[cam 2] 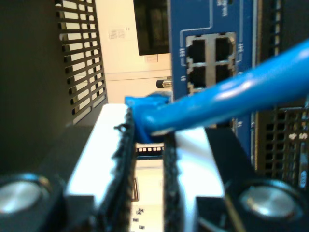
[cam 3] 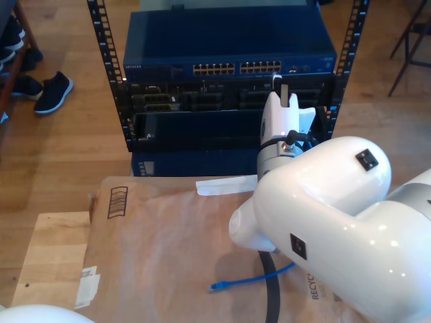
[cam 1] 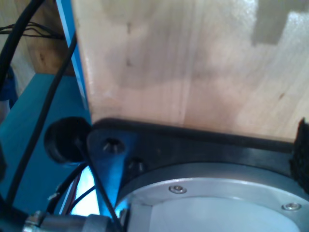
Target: Grab the cable and plug it in
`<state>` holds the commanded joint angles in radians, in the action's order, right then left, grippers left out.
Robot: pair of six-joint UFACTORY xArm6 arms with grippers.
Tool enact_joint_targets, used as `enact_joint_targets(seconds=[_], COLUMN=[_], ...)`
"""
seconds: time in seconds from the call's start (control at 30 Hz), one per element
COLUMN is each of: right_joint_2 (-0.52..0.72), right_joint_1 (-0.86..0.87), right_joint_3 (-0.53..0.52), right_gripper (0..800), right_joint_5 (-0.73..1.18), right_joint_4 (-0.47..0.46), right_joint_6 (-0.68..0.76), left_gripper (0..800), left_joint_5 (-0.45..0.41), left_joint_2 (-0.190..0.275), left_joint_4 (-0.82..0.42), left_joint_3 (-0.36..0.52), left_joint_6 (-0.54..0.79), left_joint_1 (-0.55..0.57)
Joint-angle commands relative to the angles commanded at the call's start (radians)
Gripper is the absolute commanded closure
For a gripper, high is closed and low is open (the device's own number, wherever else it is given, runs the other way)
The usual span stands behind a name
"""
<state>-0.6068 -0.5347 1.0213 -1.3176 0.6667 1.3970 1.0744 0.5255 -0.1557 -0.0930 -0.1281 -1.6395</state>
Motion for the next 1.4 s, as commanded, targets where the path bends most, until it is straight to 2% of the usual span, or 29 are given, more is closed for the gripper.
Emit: enact_joint_targets(seconds=[0.2, 0.87, 1.4], right_joint_2=[-0.060, -0.157, -0.163], right_joint_1=[0.005, 0.046, 0.048], right_joint_3=[0.080, 0.221, 0.221], right_gripper=[800, 800, 800], right_joint_5=[-0.003, 0.000, 0.000], right_joint_4=[0.002, 0.002, -0.005], right_joint_6=[-0.005, -0.009, -0.012], left_gripper=[0, 0, 0], left_joint_5=[0.000, 0.000, 0.000], left_joint_2=[0.000, 0.000, 0.000], left_joint_4=[0.000, 0.000, 0.000], left_joint_3=[0.000, 0.000, 0.000], left_joint_6=[0.000, 0.000, 0.000], left_joint_1=[0.002, 0.000, 0.000])
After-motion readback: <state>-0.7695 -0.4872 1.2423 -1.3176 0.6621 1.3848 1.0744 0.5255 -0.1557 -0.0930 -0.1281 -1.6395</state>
